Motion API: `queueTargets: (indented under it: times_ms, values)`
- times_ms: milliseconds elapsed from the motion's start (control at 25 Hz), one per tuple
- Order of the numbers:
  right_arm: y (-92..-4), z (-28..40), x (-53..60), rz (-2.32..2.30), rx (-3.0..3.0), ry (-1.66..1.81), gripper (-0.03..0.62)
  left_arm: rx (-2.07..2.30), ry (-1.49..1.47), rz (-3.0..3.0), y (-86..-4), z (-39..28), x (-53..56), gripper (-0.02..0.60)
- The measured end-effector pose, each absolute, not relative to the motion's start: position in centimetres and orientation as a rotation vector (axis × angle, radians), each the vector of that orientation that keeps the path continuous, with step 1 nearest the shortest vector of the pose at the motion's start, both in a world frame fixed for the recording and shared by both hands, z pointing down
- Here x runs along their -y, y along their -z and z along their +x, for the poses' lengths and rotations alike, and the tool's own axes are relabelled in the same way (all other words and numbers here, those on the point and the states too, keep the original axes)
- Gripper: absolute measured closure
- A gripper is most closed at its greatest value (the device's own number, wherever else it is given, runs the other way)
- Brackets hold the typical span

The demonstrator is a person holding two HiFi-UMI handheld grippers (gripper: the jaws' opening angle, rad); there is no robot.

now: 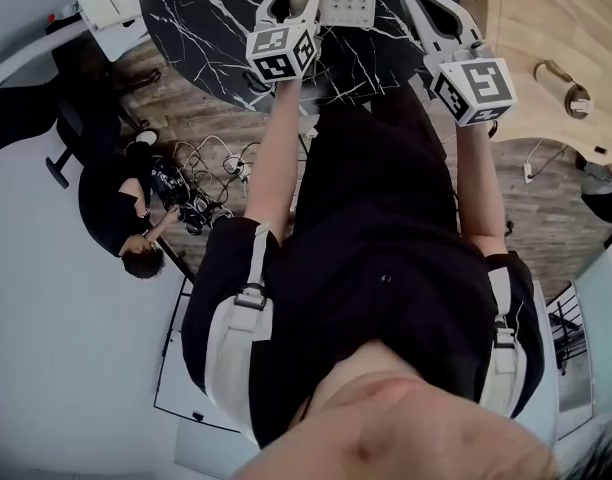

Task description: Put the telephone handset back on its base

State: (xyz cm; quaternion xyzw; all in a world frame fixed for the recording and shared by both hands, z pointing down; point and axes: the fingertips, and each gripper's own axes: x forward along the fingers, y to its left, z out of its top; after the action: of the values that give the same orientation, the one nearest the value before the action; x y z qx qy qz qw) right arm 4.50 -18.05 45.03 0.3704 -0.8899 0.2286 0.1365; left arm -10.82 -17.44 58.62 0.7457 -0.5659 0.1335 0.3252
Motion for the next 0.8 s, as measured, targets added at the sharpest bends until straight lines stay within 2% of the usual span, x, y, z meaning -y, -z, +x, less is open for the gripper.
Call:
queueTargets:
  times_ms: [800]
  values:
    - [-47.5,5.3,18.3,1.040,2.526,-0.722,0.563,1.515,-0.469,1.818,-64.7,-10.4,18.3,0.354]
